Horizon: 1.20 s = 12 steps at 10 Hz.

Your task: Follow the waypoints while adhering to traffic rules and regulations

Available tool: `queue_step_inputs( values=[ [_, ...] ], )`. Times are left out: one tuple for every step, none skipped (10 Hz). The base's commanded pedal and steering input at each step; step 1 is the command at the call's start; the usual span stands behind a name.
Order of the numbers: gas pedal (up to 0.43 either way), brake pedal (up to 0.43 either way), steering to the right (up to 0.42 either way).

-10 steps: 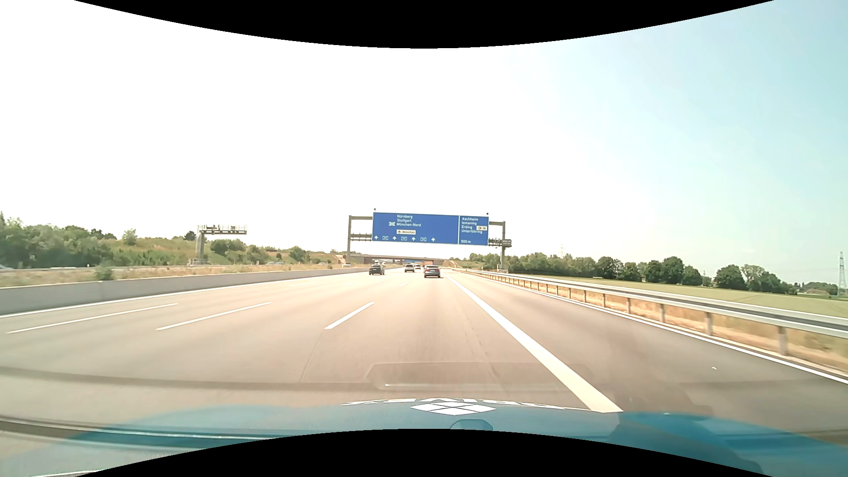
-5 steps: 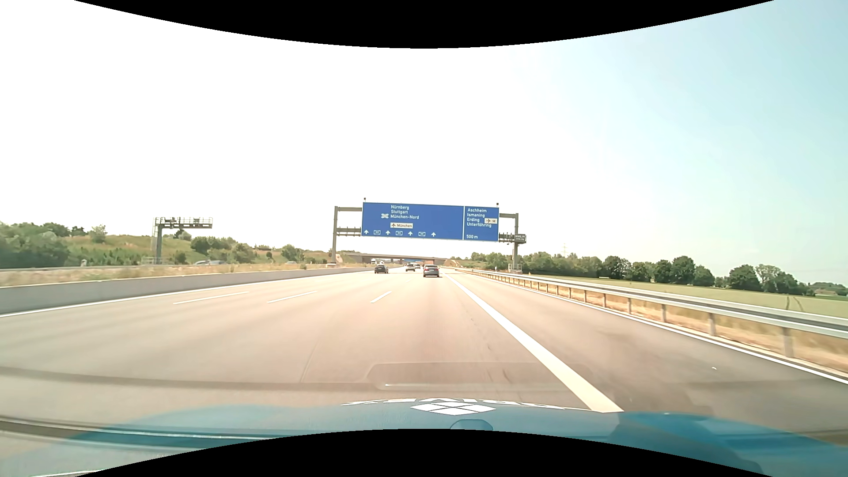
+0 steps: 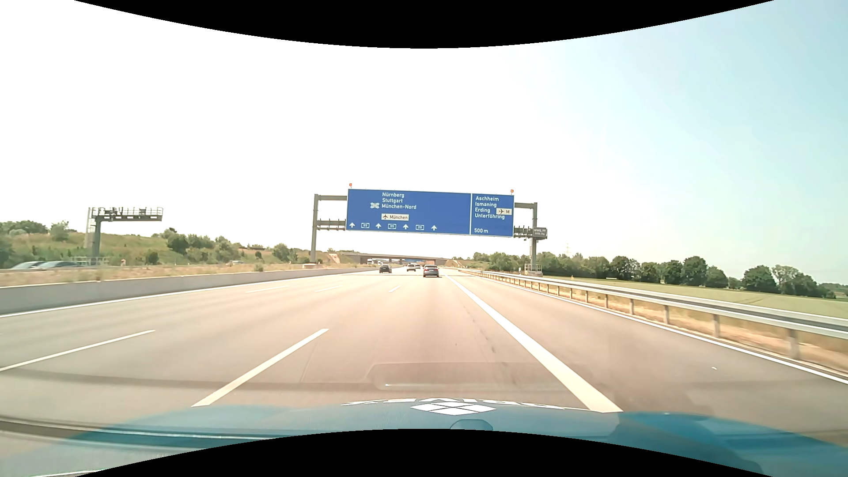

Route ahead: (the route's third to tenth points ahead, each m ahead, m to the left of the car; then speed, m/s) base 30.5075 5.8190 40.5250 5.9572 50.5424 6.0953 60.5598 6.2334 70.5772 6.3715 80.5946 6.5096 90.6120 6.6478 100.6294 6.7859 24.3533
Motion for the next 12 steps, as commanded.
queue_step_inputs(
  values=[
    [0.228,0.0,-0.002],
    [0.228,0.0,-0.002],
    [0.228,0.0,-0.002],
    [0.228,0.0,-0.002],
    [0.228,0.0,-0.003],
    [0.228,0.0,-0.002],
    [0.228,0.0,-0.002],
    [0.228,0.0,-0.003],
    [0.228,0.0,-0.002],
    [0.24,0.0,-0.002],
    [0.248,0.0,-0.002],
    [0.248,0.0,-0.002]
  ],
)
